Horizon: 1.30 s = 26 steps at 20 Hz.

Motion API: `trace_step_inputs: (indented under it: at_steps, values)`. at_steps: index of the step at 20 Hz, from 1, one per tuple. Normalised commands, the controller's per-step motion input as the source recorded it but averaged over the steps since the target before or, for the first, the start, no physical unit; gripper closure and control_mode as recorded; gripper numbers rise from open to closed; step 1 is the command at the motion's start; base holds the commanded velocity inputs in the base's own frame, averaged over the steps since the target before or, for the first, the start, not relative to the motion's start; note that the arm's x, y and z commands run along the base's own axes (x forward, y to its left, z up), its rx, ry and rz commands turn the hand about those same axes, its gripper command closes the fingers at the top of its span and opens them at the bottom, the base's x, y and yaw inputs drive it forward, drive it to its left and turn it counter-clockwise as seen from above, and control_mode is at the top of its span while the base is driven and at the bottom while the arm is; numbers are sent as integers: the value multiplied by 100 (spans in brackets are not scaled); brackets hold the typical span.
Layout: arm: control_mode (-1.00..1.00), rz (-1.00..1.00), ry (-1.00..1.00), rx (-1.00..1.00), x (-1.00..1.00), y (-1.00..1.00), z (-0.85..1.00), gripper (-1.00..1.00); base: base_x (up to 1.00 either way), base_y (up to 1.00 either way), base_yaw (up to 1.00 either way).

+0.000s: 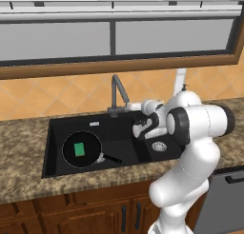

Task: Pick the pan and sponge and place them into the sink. Then turn on the water.

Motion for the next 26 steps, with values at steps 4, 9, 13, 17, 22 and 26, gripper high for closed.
trace_step_inputs:
  at_steps: [4, 9, 13, 17, 22, 26]
  values:
    - [-100, 0, -15, 0, 23, 0, -23, -100, 0, 0, 0]
    - [-100, 0, -13, 0, 16, 0, -2, -100, 0, 0, 0]
    - [-100, 0, -9, 0, 16, 1, 0, -100, 0, 0, 0]
    - [-100, 0, -2, 0, 7, 0, 0, -100, 0, 0, 0]
    - [-100, 0, 0, 0, 3, 0, -18, -100, 0, 0, 0]
    - [-100, 0, -1, 0, 0, 0, -32, -100, 0, 0, 0]
